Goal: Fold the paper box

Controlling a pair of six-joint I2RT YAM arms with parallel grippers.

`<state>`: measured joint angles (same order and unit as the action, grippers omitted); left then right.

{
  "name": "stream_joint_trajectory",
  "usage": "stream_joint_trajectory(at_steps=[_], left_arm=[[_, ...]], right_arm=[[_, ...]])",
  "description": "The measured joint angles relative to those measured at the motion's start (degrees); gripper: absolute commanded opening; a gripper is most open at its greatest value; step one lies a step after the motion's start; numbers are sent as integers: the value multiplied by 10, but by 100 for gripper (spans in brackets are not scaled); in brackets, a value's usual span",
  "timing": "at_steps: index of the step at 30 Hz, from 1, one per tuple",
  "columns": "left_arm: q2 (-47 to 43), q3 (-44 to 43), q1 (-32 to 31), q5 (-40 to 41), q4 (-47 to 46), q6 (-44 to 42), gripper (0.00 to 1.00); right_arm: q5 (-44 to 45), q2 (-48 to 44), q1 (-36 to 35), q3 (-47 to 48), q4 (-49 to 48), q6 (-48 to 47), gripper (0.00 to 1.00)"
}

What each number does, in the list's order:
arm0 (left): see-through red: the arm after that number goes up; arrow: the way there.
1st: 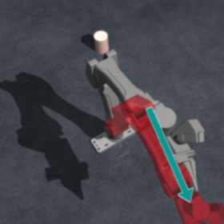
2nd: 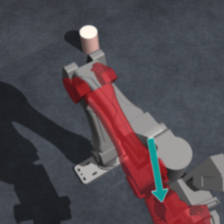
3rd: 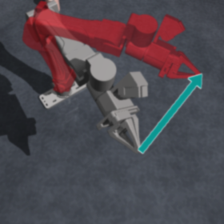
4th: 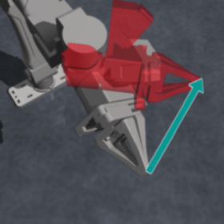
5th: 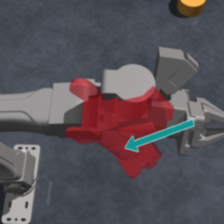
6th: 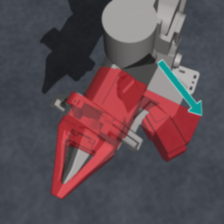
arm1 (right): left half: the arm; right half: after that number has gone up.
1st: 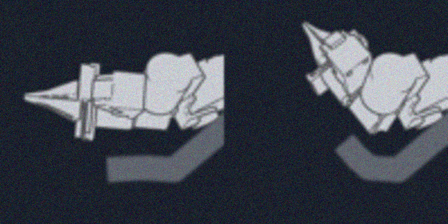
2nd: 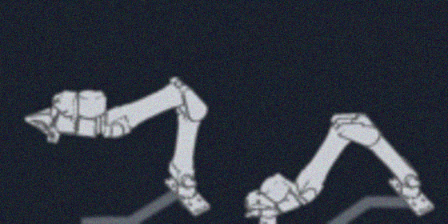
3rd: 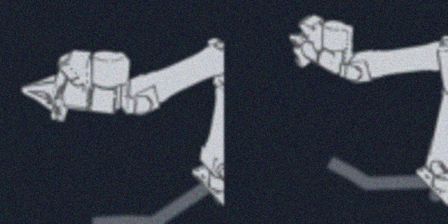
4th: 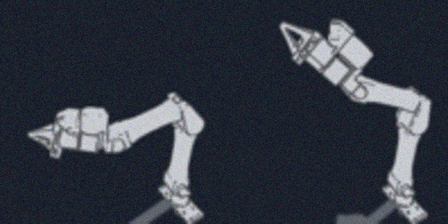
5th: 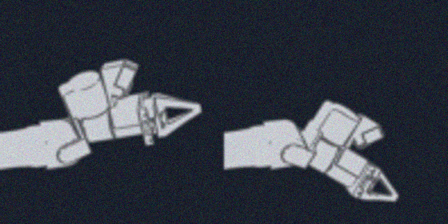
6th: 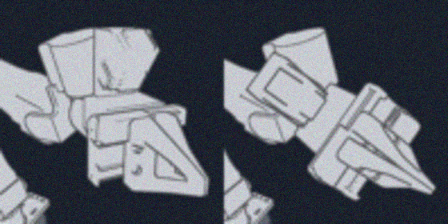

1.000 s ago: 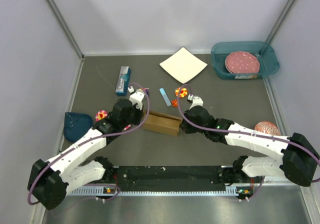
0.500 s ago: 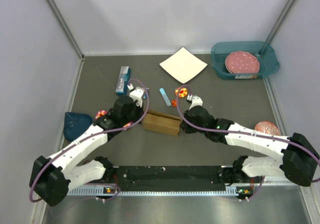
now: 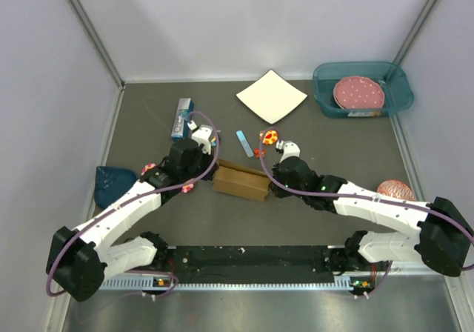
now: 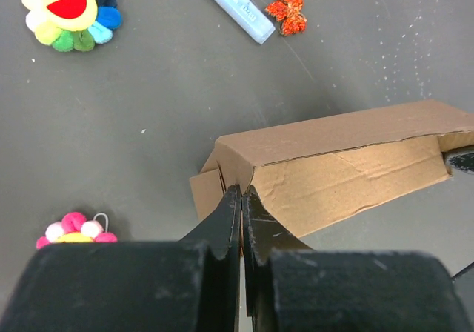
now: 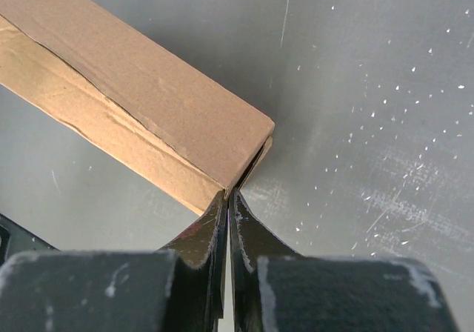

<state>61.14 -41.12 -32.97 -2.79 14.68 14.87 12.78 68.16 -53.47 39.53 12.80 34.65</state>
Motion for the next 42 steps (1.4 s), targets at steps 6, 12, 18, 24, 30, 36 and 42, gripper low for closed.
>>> stream_joint_trajectory(at_steps=[6, 12, 18, 24, 30, 36, 42], left_arm=[[-14, 25, 0, -3, -38, 34, 0], [-25, 43, -1, -1, -44, 41, 0], [-25, 42, -1, 3, -30, 28, 0], [-25, 43, -1, -8, -30, 36, 0], [-25, 69, -7, -11, -38, 58, 0], [-37, 92, -18, 2, -68, 82, 0], [-38, 98, -28, 16, -79, 93, 0]], right_arm=[[5, -6, 0, 0, 10, -10, 0], [7, -7, 0, 0, 12, -13, 0], [7, -6, 0, 0, 11, -19, 0], [17, -6, -1, 3, 18, -32, 0], [31, -9, -1, 7, 32, -38, 2], [34, -10, -1, 7, 35, -29, 5], [38, -7, -1, 7, 37, -21, 3]])
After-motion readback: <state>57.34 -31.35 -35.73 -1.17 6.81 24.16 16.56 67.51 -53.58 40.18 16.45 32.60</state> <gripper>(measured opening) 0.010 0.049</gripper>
